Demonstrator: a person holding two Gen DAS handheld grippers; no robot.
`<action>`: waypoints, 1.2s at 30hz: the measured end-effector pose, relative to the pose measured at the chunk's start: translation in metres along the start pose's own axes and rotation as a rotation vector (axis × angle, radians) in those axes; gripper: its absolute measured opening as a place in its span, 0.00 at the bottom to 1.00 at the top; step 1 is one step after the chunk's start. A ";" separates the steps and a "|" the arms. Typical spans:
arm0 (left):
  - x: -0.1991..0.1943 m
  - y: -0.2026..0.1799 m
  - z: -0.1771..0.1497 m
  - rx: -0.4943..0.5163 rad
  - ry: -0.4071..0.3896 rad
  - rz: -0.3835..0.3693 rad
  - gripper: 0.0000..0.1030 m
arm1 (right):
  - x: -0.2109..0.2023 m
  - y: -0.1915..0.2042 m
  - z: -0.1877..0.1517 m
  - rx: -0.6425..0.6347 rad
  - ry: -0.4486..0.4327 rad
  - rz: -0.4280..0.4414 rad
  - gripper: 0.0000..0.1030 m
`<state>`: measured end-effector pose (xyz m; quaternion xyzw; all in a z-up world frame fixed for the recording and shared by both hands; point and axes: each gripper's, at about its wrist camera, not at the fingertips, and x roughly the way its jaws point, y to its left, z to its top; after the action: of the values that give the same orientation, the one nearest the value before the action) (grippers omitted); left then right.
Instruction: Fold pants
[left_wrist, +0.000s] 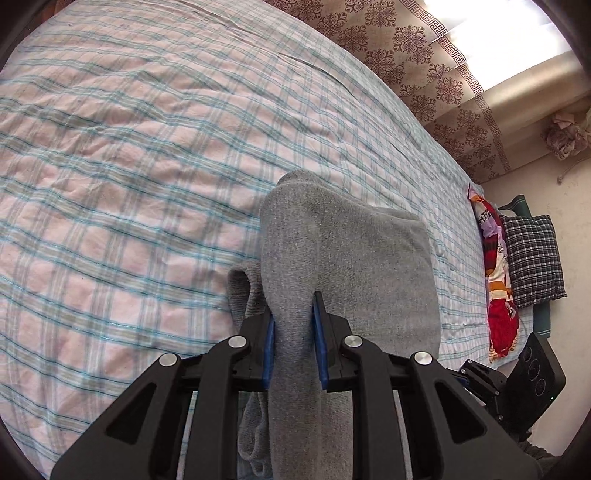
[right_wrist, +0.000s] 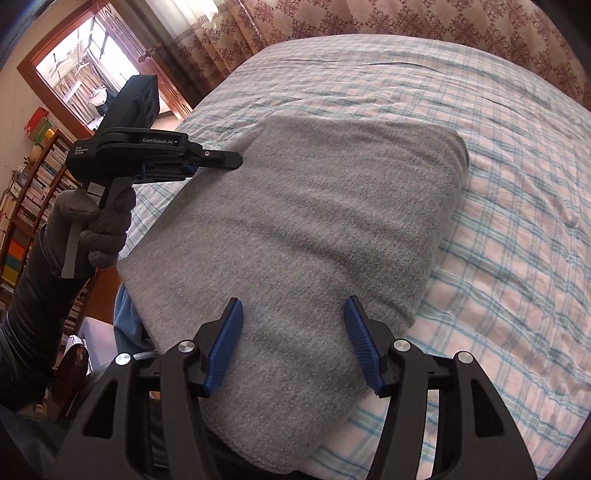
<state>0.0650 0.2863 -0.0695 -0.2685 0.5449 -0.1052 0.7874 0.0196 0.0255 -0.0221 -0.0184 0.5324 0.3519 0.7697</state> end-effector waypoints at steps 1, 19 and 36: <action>0.002 0.000 -0.001 0.001 -0.003 0.025 0.24 | 0.001 0.000 0.000 -0.001 0.004 -0.001 0.58; -0.024 -0.069 -0.054 0.240 -0.058 0.339 0.66 | 0.007 0.005 0.002 -0.004 0.026 -0.073 0.58; -0.013 -0.055 -0.088 0.245 -0.075 0.440 0.81 | 0.005 0.024 0.004 -0.096 0.026 -0.245 0.59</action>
<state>-0.0137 0.2190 -0.0525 -0.0497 0.5438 0.0133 0.8377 0.0106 0.0475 -0.0161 -0.1245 0.5185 0.2799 0.7983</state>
